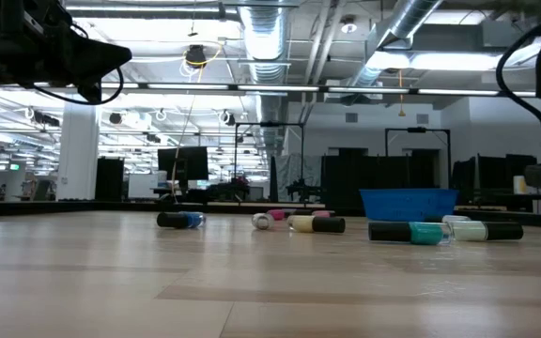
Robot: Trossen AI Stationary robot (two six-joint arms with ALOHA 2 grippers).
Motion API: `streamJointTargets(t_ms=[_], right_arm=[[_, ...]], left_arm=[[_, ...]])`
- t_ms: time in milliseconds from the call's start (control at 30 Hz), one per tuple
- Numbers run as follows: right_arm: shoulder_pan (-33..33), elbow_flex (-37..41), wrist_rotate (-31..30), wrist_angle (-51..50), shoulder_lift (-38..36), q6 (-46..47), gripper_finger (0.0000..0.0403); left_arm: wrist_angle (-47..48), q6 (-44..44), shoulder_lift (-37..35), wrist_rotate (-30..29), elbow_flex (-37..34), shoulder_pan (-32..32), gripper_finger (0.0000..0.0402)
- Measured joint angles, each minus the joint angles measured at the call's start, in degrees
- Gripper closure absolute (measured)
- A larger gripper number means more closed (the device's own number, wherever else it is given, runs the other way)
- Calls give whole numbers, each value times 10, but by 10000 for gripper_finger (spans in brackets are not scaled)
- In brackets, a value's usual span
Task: Pick & Place Nail Polish
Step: Put the top transparent nail polish bottle into the blue bin
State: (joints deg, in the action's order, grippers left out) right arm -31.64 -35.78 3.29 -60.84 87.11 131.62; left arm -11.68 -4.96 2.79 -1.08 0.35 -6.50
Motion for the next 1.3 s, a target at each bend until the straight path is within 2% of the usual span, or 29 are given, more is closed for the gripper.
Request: streamJointTargets(t_ms=[300,567,700,900,1167,1300], right_arm=[[24,2,-36,11,2,-11,249],[25,3,-60,22,2,-21,302],[25,-4,-82,30,2,-48,316],[41,-38,-150,67,4,-136,312],[101,-88,-145,63,3,-280,290],[132,-112,-124,42,-9,-336,261]], left_arm=[[0,0,0,-2,0,0,390],[0,0,0,-5,0,0,390],[0,0,0,-5,0,0,390],[0,0,0,-5,0,0,390],[-1,0,0,-6,0,0,390],[-3,0,0,-6,0,0,390]])
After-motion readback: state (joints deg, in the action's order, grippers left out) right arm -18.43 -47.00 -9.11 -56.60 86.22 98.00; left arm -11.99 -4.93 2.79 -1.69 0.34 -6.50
